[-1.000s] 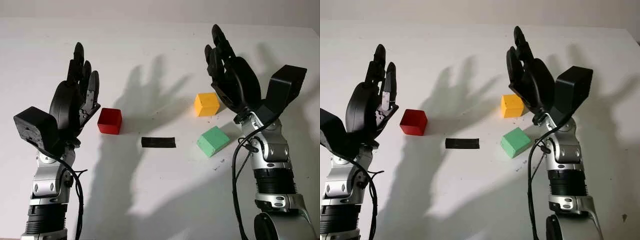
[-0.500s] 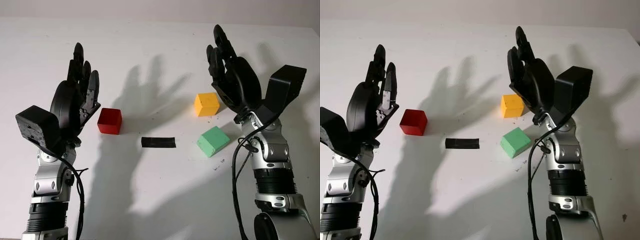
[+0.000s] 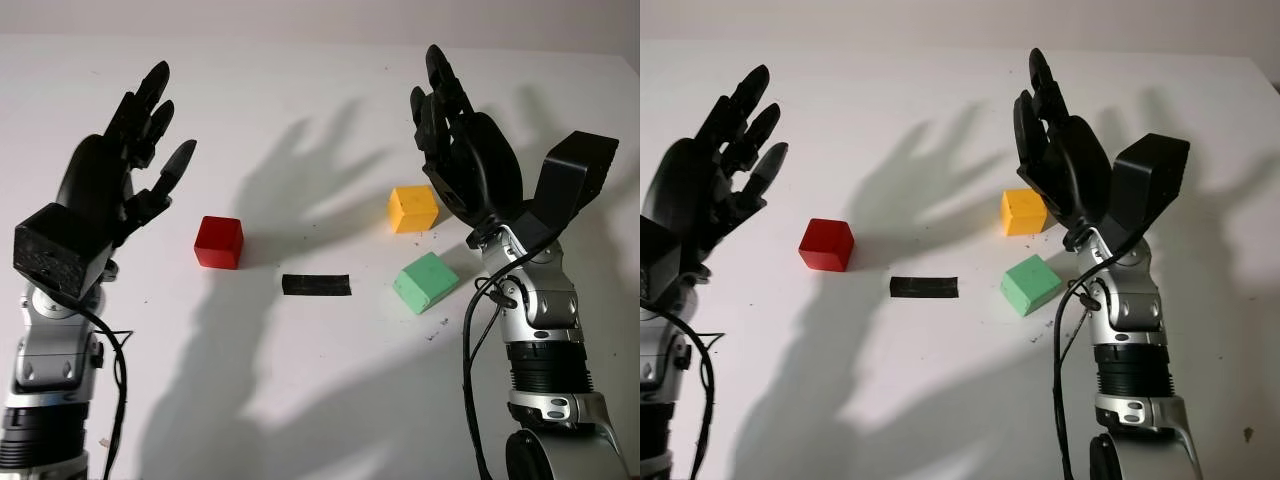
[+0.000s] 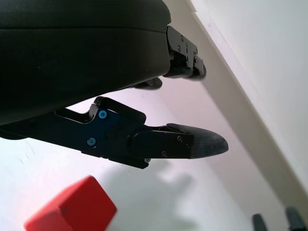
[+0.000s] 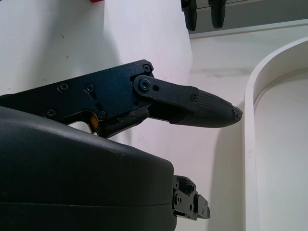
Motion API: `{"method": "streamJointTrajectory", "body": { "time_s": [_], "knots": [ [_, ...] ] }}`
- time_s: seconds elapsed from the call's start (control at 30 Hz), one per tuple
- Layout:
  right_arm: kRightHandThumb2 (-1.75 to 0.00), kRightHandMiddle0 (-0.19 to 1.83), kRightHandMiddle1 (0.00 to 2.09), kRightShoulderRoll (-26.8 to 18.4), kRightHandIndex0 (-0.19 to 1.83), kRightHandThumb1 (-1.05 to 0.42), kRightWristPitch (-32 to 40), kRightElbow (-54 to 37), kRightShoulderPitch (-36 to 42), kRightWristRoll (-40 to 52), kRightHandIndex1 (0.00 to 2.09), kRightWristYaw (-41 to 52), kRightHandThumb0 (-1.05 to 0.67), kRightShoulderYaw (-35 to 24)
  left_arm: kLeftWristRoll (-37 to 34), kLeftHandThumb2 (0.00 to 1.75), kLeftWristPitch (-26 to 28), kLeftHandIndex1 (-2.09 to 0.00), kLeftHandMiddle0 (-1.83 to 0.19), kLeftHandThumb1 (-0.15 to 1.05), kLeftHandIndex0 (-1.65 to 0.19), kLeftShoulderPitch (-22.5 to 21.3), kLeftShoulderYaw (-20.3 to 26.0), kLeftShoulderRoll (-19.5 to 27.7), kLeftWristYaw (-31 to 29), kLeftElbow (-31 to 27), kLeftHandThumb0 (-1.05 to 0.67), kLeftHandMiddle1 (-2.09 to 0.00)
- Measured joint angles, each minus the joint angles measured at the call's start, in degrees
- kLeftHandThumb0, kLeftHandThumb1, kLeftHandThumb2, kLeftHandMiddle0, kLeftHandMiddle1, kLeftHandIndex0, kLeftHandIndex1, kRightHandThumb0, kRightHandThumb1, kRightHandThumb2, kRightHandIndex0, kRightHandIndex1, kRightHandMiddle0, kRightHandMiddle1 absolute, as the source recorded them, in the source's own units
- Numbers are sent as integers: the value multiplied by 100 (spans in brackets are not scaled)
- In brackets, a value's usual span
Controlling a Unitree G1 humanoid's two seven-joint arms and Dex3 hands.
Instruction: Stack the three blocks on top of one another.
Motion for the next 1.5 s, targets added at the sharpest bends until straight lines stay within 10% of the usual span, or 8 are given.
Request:
{"method": "streamJointTrajectory", "body": {
  "time_s": [0.17, 0.43, 0.97, 1.5],
  "knots": [
    [-63, -19, 0, -106, -19, -105, 103, -5, -3, -9, 0, -3, -75, -8, 585, 9, 337, -13, -23, 104, -38, -151, -73, 1439, -1132, -157, -72, -4],
    [-64, -19, 0, -199, -19, -105, 274, -27, -136, 60, 0, 77, -75, -27, 1285, 4, 799, -8, -10, 95, -39, -487, -539, 2213, -1885, -390, -75, -3],
    [-64, -19, 0, -260, -19, -105, 246, 20, -181, 28, 0, 82, -72, -51, 2262, 5, 318, -4, 1, 95, -32, -847, -1554, 2286, -2269, -61, -88, -4],
    [-64, -19, 0, -251, -19, -105, 160, 17, -179, -33, 0, 44, -73, -37, 3016, 5, -413, -8, -4, 91, -39, -585, -1633, 2248, -1580, -66, -82, -7]
  ]
}}
